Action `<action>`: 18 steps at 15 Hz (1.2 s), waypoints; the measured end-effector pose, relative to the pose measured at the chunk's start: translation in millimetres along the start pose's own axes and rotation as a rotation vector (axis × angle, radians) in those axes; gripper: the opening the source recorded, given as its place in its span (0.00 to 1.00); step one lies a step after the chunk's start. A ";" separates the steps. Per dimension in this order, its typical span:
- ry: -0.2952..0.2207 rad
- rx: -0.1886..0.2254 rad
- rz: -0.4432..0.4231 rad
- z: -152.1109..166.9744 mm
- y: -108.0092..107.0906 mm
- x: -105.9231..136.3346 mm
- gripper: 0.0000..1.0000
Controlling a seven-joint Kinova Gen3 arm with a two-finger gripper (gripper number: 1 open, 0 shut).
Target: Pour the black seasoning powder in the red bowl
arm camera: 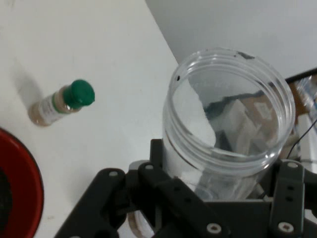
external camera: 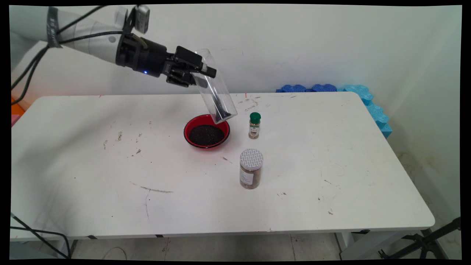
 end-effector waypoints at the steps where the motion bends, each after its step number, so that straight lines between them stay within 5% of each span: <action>1: -0.003 0.002 0.062 -3.4 6.2 0.1 0.00; 18: -0.084 0.042 1.015 -39.8 79.0 -21.6 0.00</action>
